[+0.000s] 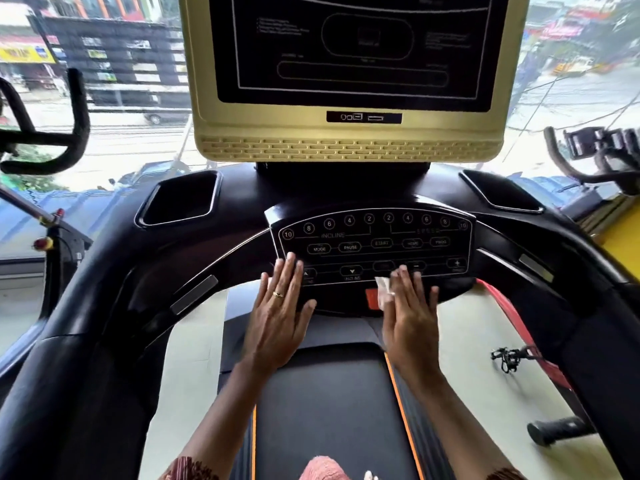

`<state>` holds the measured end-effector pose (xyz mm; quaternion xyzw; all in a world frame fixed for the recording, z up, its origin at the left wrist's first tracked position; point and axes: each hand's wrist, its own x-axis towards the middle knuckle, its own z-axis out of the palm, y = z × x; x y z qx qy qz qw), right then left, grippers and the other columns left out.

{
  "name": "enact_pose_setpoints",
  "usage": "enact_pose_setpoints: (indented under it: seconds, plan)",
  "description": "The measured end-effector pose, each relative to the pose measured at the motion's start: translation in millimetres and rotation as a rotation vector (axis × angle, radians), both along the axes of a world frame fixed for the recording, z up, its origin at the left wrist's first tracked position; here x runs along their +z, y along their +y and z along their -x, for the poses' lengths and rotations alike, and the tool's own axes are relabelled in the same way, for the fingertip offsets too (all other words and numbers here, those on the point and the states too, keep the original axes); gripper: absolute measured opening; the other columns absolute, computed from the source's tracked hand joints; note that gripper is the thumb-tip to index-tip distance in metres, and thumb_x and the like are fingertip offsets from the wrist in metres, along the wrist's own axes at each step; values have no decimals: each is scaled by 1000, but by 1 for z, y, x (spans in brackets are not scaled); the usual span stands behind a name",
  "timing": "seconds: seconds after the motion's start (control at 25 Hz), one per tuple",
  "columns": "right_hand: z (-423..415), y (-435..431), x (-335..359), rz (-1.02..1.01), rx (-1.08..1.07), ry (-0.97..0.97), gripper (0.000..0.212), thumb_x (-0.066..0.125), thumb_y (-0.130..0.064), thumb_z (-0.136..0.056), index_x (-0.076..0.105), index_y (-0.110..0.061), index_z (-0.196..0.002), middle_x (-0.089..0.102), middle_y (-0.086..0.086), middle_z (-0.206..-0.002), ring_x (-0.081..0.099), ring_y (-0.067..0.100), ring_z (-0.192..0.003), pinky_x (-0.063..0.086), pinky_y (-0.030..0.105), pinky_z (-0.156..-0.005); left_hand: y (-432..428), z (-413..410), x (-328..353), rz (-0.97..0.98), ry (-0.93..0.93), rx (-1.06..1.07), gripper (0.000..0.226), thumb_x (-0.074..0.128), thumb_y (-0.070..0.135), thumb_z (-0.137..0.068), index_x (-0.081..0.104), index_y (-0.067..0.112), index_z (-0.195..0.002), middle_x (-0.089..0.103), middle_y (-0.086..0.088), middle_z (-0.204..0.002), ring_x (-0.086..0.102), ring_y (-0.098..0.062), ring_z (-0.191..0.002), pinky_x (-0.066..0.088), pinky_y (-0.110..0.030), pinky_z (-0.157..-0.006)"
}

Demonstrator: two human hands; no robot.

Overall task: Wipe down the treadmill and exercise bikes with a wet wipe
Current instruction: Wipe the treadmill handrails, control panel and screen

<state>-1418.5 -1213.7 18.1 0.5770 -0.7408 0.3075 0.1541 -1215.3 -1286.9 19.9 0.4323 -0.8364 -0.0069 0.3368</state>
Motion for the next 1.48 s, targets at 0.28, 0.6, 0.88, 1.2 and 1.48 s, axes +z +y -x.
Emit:
enact_pose_setpoints:
  seconds: [0.28, 0.6, 0.88, 1.2, 1.48]
  plan:
    - [2, 14, -7, 47, 239, 171, 38, 37, -18, -99, 59, -5, -127, 56, 13, -132, 46, 27, -130, 24, 43, -114, 14, 37, -1, -9, -43, -11, 59, 32, 38, -98, 36, 0, -142, 29, -13, -152, 17, -20, -143, 9, -36, -118]
    - [-11, 0, -13, 140, 64, -87, 43, 31, -19, -102, 54, 8, -126, 50, 22, -136, 36, 33, -135, 24, 45, -115, 18, 40, -2, 1, -41, 41, 58, 28, 40, -99, 38, 2, -142, 30, -10, -151, 22, -22, -142, 12, -39, -117]
    - [68, 13, -11, 65, 230, -86, 42, 31, -22, -102, 51, -1, -133, 45, 13, -142, 35, 26, -137, 19, 37, -118, 18, 41, -4, 24, -37, 64, 59, 25, 41, -100, 37, 2, -142, 30, -11, -151, 21, -21, -142, 10, -37, -118]
    - [12, -13, 37, 25, 497, -423, 36, 38, -7, -94, 57, 5, -123, 63, 14, -123, 61, 21, -114, 29, 12, -106, 16, 80, 19, -94, 164, 154, 64, 26, 48, -97, 33, 5, -144, 20, -4, -152, 12, -16, -143, -4, -26, -117]
    - [39, -111, 159, -11, 425, -1121, 12, 67, -2, -84, 69, -8, -94, 69, -1, -91, 65, 9, -81, 54, 20, -72, -36, 121, 105, -369, 801, 154, 64, 28, 44, -91, 32, 10, -145, 27, -6, -153, 18, -12, -143, 8, -29, -119]
